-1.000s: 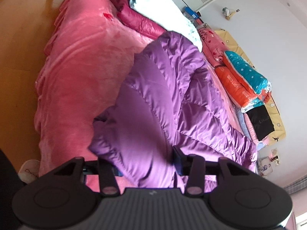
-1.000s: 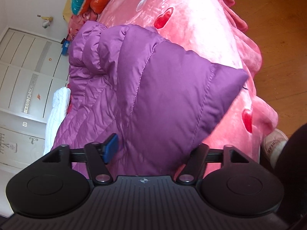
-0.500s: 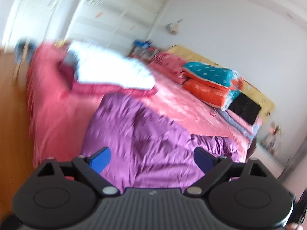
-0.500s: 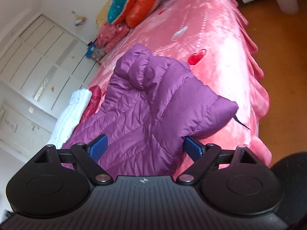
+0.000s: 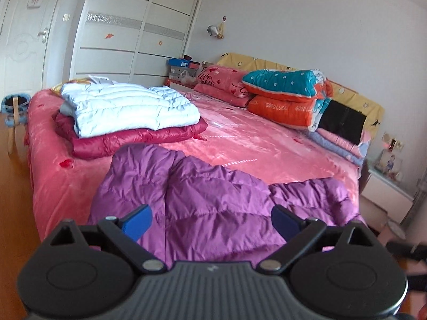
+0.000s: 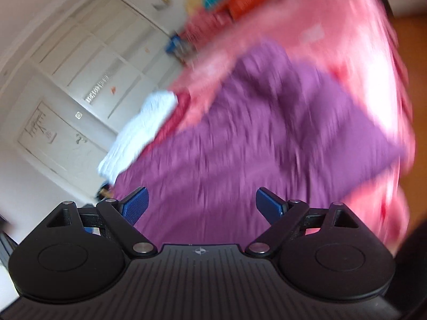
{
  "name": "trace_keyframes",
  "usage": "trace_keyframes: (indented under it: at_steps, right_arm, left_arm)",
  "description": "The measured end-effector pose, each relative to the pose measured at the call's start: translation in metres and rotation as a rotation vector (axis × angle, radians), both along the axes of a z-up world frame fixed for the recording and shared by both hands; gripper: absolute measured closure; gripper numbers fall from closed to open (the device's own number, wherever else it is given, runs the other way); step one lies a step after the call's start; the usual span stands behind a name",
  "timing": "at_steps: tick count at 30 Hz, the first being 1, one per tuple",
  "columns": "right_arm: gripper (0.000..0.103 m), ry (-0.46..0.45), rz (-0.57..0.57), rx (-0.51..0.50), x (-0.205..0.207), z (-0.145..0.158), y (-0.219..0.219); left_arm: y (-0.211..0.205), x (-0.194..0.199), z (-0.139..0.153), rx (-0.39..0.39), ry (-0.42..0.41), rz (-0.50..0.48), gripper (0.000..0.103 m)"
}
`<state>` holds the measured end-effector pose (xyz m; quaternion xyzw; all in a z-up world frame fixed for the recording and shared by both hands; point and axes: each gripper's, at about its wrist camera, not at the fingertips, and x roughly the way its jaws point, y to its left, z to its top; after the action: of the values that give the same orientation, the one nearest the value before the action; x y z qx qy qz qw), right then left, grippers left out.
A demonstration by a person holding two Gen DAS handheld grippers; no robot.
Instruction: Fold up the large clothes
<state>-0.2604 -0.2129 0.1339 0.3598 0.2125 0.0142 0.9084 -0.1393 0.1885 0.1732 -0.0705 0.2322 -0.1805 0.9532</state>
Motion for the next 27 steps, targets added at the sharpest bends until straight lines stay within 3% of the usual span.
trace_keyframes:
  at_steps: [9, 19, 24, 27]
  right_arm:
    - [0.000, -0.021, -0.095, -0.413, 0.087, -0.006, -0.008]
    - [0.000, -0.002, 0.005, -0.639, 0.153, -0.021, 0.009]
    - [0.000, 0.089, 0.028, -0.775, 0.196, -0.040, 0.015]
    - [0.000, 0.150, 0.031, -0.781, 0.214, -0.057, 0.008]
  left_arm:
    - [-0.025, 0.052, -0.011, 0.107, -0.013, 0.056, 0.007]
    - [-0.044, 0.100, -0.034, 0.202, 0.022, 0.083, 0.007]
    - [-0.057, 0.122, -0.045, 0.253, 0.022, 0.075, 0.007]
    - [-0.060, 0.134, -0.054, 0.271, 0.020, 0.079, 0.005]
